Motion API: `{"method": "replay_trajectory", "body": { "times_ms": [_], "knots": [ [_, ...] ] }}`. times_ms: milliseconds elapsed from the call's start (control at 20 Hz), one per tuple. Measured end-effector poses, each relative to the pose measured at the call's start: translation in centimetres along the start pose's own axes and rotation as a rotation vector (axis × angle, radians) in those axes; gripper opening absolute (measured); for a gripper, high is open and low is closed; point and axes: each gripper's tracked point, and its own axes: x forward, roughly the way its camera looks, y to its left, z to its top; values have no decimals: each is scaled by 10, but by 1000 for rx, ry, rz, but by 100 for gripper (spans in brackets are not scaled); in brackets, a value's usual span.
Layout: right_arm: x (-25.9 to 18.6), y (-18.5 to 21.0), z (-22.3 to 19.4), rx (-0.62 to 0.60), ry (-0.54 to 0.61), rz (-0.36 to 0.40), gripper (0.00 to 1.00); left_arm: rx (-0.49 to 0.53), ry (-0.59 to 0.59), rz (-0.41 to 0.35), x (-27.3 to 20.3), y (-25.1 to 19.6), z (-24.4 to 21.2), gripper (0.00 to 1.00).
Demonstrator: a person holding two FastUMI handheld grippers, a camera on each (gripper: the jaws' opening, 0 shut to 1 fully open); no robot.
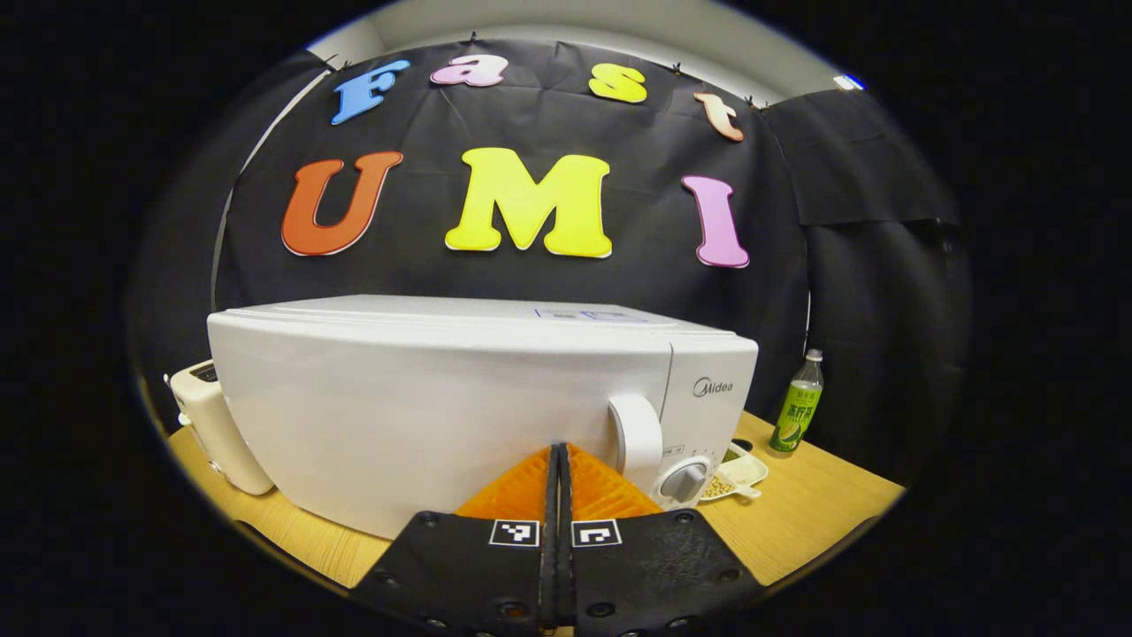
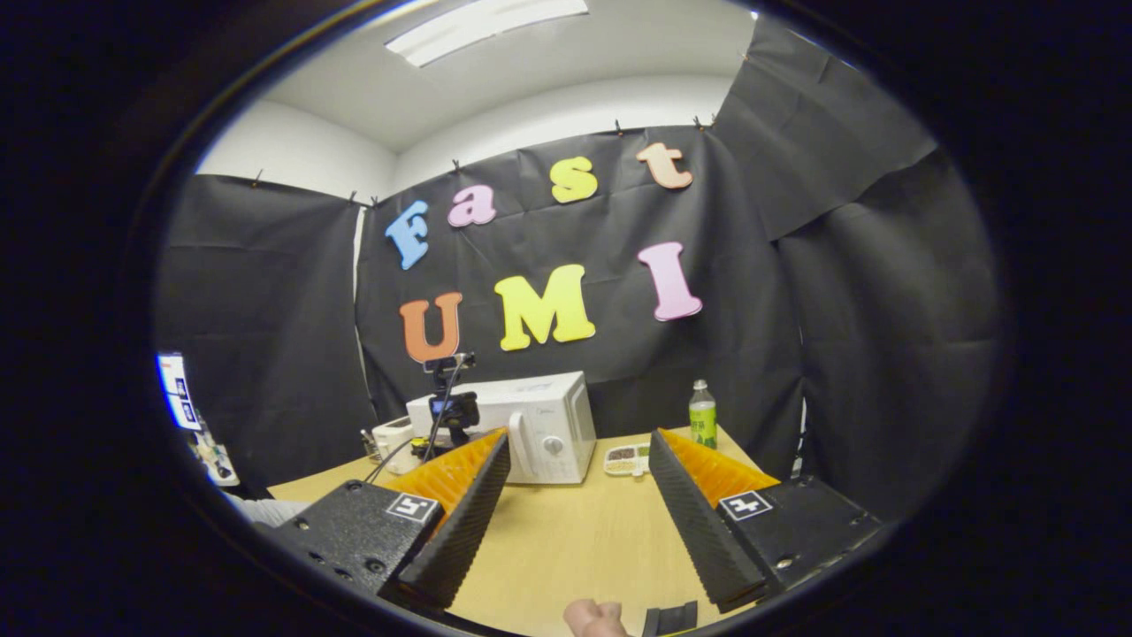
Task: Open the microwave oven with the left hand, put the food in, and close the microwave oven.
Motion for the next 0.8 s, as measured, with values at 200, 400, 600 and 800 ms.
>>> {"method": "replay_trajectory", "body": {
  "times_ms": [200, 400, 600, 800],
  "knots": [
    [2, 3, -4, 18, 18, -8, 91, 26, 25, 34, -5, 9, -4, 0],
    [2, 1, 2, 6, 8, -44, 100, 3, 47, 33, -33, 3, -5, 0],
    [1, 5, 3, 5, 12, -75, 91, -41, 106, 27, -78, -4, -11, 12],
    [-1, 5, 8, -17, 19, -125, 91, 5, 177, 93, -134, 2, -17, 75]
  ]
}}
